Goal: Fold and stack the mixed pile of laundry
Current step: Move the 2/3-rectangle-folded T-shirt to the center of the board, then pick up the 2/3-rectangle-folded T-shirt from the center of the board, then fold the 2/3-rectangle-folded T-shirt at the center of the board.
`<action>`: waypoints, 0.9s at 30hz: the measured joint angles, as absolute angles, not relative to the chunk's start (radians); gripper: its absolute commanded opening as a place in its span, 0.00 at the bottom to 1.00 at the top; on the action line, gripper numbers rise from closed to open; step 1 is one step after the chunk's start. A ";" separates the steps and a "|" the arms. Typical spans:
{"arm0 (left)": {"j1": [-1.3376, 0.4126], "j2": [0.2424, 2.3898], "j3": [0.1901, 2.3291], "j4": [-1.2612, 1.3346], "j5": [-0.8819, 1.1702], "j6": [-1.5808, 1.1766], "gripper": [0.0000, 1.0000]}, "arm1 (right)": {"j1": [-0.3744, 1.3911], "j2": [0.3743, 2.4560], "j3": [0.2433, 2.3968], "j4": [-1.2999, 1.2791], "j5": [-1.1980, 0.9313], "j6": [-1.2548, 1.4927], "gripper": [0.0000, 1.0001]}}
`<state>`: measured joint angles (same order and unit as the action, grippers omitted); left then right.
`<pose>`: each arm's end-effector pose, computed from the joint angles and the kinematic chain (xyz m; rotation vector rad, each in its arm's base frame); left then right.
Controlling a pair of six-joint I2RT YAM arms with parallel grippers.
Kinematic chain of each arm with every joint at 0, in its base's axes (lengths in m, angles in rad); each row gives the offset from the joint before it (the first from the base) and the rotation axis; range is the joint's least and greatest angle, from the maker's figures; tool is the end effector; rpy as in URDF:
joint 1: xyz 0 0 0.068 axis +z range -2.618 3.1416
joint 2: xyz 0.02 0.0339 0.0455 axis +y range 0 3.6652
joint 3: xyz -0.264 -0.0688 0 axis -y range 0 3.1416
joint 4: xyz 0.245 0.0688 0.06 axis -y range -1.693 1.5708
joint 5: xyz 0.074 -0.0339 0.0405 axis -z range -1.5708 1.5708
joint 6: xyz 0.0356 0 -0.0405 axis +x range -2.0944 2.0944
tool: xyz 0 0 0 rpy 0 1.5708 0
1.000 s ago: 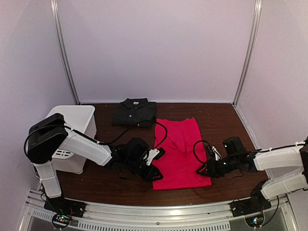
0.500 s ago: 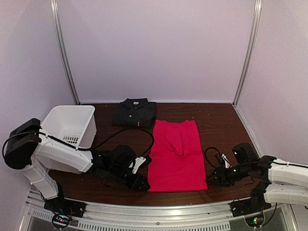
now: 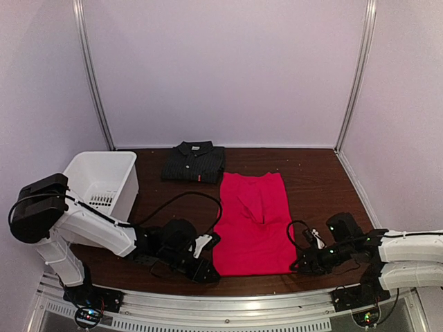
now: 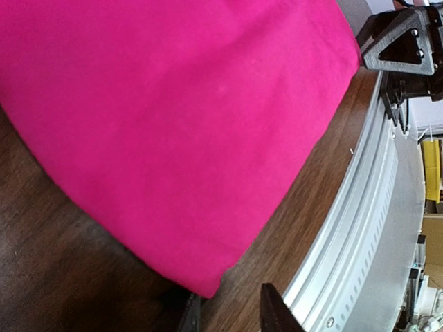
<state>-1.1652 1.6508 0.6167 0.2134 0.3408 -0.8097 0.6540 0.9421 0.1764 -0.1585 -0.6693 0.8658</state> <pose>0.1040 -0.2723 0.1181 0.6730 2.6872 -1.1701 0.1011 0.1053 0.1191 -0.0285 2.8271 1.3560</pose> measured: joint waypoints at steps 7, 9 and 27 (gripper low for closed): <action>-1.165 1.657 0.615 0.209 0.337 -0.820 0.00 | 0.675 0.970 0.163 -0.124 -0.663 0.885 0.00; -1.169 1.655 0.614 0.208 0.335 -0.817 0.00 | 0.681 0.936 0.161 -0.153 -0.655 0.896 0.00; -1.213 1.440 0.664 0.032 0.292 -0.770 0.00 | 0.729 0.710 0.294 -0.410 -0.634 0.960 0.00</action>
<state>-1.2125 1.4399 0.6640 0.0319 0.2924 -0.7696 0.7288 0.7105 0.2935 -0.4099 -0.6342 0.9596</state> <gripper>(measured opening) 0.005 0.019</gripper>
